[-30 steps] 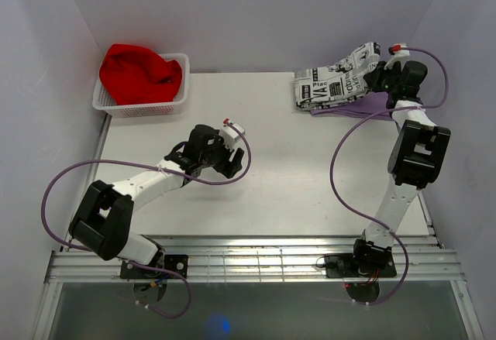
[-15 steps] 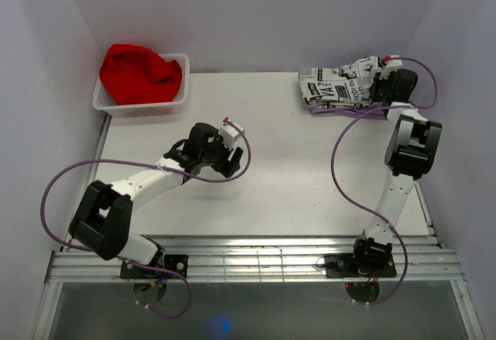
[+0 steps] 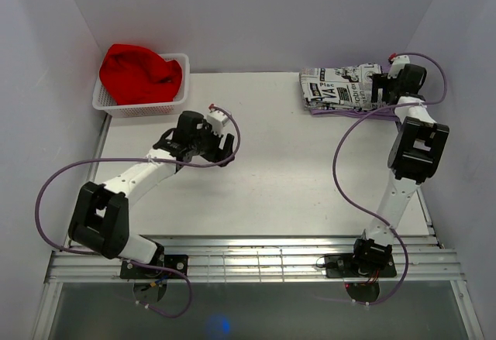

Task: Fold and stack the trousers
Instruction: Neatly place the folded trousers to the corner

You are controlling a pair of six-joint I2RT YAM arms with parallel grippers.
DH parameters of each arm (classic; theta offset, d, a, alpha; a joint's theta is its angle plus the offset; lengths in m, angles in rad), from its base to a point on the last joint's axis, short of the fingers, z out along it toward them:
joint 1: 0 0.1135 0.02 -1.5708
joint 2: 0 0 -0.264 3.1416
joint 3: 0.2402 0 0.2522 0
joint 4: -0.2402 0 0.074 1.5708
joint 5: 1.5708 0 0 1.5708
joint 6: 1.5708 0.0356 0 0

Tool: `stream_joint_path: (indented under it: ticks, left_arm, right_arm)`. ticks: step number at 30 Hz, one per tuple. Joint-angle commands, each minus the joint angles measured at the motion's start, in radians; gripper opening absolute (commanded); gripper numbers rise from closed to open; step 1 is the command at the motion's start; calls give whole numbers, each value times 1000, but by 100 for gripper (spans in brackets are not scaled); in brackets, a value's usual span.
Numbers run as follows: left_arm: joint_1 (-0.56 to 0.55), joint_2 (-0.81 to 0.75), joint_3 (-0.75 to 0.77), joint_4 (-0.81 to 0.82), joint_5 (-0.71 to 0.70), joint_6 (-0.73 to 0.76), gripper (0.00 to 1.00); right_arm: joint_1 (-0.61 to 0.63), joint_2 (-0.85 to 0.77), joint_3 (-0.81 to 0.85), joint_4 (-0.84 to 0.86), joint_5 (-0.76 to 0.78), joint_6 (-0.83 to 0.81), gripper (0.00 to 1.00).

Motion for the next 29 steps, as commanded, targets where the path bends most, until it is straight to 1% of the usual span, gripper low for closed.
stream_joint_path:
  ticks: [1, 2, 3, 4, 5, 6, 7, 8, 9, 10, 12, 13, 14, 18, 19, 21, 22, 24, 26, 27, 29]
  left_arm:
    - [72, -19, 95, -102, 139, -73, 88]
    - [119, -11, 126, -122, 169, -112, 95]
    - [142, 3, 141, -151, 198, -116, 97]
    - [161, 6, 159, -168, 222, -116, 98]
    - [191, 12, 196, -184, 220, -107, 98]
    - [205, 30, 219, -228, 217, -101, 98]
    - [216, 46, 250, -257, 214, -95, 98]
    - [240, 64, 281, -288, 213, -88, 98]
    - [256, 84, 340, -343, 220, -79, 98]
    - [270, 121, 363, -365, 227, -52, 98]
    - [317, 151, 411, -412, 247, -38, 98]
    - [329, 170, 414, -414, 250, -38, 98]
    - [349, 175, 413, -416, 255, -36, 98]
    - [366, 175, 367, -414, 249, -9, 98]
    - [366, 164, 312, -403, 247, -4, 98]
    - [366, 116, 246, -359, 217, -15, 98]
    - [368, 101, 183, -348, 212, -18, 98]
    - [368, 51, 132, -331, 204, -12, 98]
    - [369, 11, 71, -311, 195, -10, 98]
    - [368, -31, 54, -291, 194, -13, 98]
    - [369, -66, 20, -278, 201, -19, 98]
  right_arm:
    - [0, -154, 82, -95, -91, -53, 90]
    - [3, -168, 115, -124, -108, -56, 90]
    - [3, -183, 127, -185, -131, -57, 90]
    - [3, -215, 139, -218, -192, -60, 90]
    - [5, -237, 150, -250, -217, -77, 90]
    - [5, -258, 152, -279, -248, -80, 90]
    - [5, -301, 156, -349, -312, -88, 90]
    - [5, -320, 159, -389, -343, -102, 90]
    - [5, -339, 168, -434, -375, -106, 90]
    - [5, -378, 175, -530, -424, -109, 90]
    - [5, -418, 163, -625, -481, -132, 90]
    - [5, -457, 152, -678, -537, -146, 90]
    - [6, -479, 129, -765, -559, -157, 90]
    - [6, -623, -115, -862, -630, -211, 90]
    - [6, -696, -250, -858, -647, -232, 90]
    - [6, -773, -386, -780, -644, -225, 90]
    - [5, -841, -495, -756, -630, -211, 90]
    - [6, -917, -574, -715, -616, -214, 90]
    - [8, -958, -655, -701, -599, -218, 90]
    - [9, -987, -673, -700, -596, -221, 90]
    - [9, -1008, -716, -689, -584, -211, 90]
